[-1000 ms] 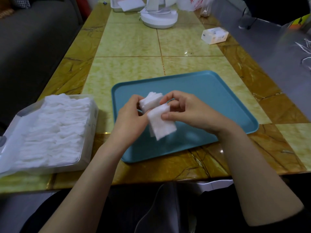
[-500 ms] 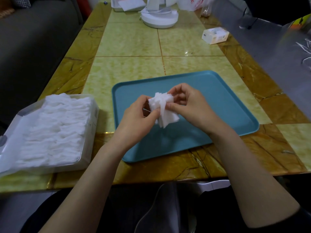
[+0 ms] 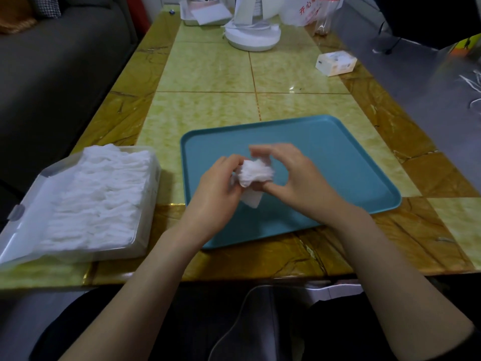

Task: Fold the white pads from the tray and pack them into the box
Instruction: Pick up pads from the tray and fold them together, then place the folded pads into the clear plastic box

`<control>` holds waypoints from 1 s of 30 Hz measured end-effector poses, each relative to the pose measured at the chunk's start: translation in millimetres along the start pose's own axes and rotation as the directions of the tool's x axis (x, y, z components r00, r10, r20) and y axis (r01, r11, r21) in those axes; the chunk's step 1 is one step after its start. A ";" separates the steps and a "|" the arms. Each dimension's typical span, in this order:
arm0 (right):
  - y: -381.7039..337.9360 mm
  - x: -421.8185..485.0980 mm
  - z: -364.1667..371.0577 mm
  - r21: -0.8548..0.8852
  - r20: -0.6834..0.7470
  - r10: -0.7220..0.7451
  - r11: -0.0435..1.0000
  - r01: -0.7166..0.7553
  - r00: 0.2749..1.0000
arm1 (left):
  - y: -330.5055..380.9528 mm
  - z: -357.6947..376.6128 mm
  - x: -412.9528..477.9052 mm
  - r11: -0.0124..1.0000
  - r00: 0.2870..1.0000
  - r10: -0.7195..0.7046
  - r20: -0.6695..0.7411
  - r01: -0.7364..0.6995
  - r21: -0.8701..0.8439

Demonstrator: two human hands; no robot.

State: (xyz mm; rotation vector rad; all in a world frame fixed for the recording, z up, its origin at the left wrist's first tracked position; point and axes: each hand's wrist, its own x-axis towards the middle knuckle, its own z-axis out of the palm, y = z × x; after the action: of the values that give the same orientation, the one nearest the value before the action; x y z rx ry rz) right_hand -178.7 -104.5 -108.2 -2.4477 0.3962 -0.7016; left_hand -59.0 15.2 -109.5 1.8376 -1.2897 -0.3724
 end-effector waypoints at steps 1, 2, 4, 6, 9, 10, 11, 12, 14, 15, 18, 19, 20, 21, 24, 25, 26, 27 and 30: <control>-1.3 -3.3 2.2 0.018 0.013 -0.015 1.000 0.014 1.000 | 0.6 -0.8 -3.6 0.999 1.000 0.021 -0.002 -0.021 0.034; -2.9 -5.4 4.7 0.060 0.028 -0.006 0.998 0.004 1.000 | 1.1 -2.3 -7.0 0.997 0.999 0.038 -0.010 -0.037 0.071; -3.9 -9.4 7.9 0.152 0.038 0.048 0.987 -0.053 0.998 | 2.8 -3.9 -11.9 0.992 0.999 0.051 -0.013 -0.050 0.116; -5.8 -11.8 10.3 0.222 0.025 0.093 0.970 -0.096 0.995 | 4.7 -11.4 -15.8 0.996 0.999 0.031 -0.017 -0.029 0.090; -10.1 -14.6 16.4 0.291 0.003 0.201 0.937 -0.193 0.980 | 4.9 -39.1 -20.8 0.999 0.996 -0.030 -0.080 0.033 0.040; -12.4 -14.1 18.2 0.328 -0.007 0.245 0.916 -0.229 0.969 | 3.4 -52.3 -23.1 0.998 0.992 -0.047 -0.116 0.052 0.036; -15.8 -12.4 20.3 0.373 -0.018 0.281 0.893 -0.254 0.960 | 0.8 -66.1 -26.3 0.996 0.987 -0.063 -0.149 0.072 0.056; -20.0 -8.2 22.3 0.409 -0.036 0.306 0.873 -0.265 0.951 | -3.6 -80.5 -29.3 0.991 0.982 -0.069 -0.175 0.088 0.103; -31.5 4.4 27.5 0.446 -0.073 0.323 0.857 -0.259 0.944 | -16.2 -106.9 -32.9 0.963 0.977 -0.072 -0.200 0.121 0.243; -38.2 12.2 30.9 0.459 -0.077 0.324 0.851 -0.255 0.943 | -24.0 -117.9 -33.0 0.942 0.976 -0.085 -0.202 0.144 0.302; -59.7 35.1 41.8 0.473 -0.048 0.337 0.837 -0.276 0.940 | -46.4 -136.6 -26.2 0.890 0.974 -0.149 -0.168 0.206 0.407; -68.1 43.5 46.6 0.447 -0.037 0.341 0.846 -0.290 0.939 | -53.8 -140.1 -23.8 0.869 0.974 -0.171 -0.148 0.220 0.444; -76.3 51.6 51.7 0.419 -0.036 0.343 0.858 -0.298 0.939 | -60.9 -142.3 -21.4 0.848 0.975 -0.187 -0.116 0.220 0.482; -84.4 59.2 56.9 0.401 -0.043 0.340 0.867 -0.295 0.940 | -66.7 -143.3 -19.5 0.832 0.977 -0.198 -0.076 0.209 0.514; -99.3 77.0 70.4 0.377 -0.058 0.335 0.880 -0.290 0.940 | -76.2 -143.3 -15.5 0.814 0.979 -0.202 0.022 0.156 0.559; -100.8 82.1 73.9 0.368 -0.047 0.349 0.877 -0.309 0.936 | -77.0 -143.6 -14.6 0.817 0.980 -0.196 0.036 0.143 0.559; -102.3 87.4 77.4 0.358 -0.036 0.367 0.873 -0.331 0.930 | -77.1 -144.5 -14.1 0.820 0.981 -0.189 0.045 0.132 0.557; -104.1 92.2 81.0 0.348 -0.026 0.386 0.868 -0.353 0.922 | -77.3 -145.9 -14.0 0.821 0.982 -0.182 0.051 0.122 0.558; -110.0 104.6 86.9 0.352 -0.006 0.397 0.860 -0.369 0.918 | -79.3 -147.8 -12.7 0.850 0.983 -0.175 0.063 0.118 0.513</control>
State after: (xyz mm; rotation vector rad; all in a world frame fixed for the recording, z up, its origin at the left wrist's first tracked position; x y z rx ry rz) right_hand -30.7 -22.3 -64.0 -1.9345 0.7065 -0.6318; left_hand 81.4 104.0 -83.9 2.4002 -1.4189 -0.2239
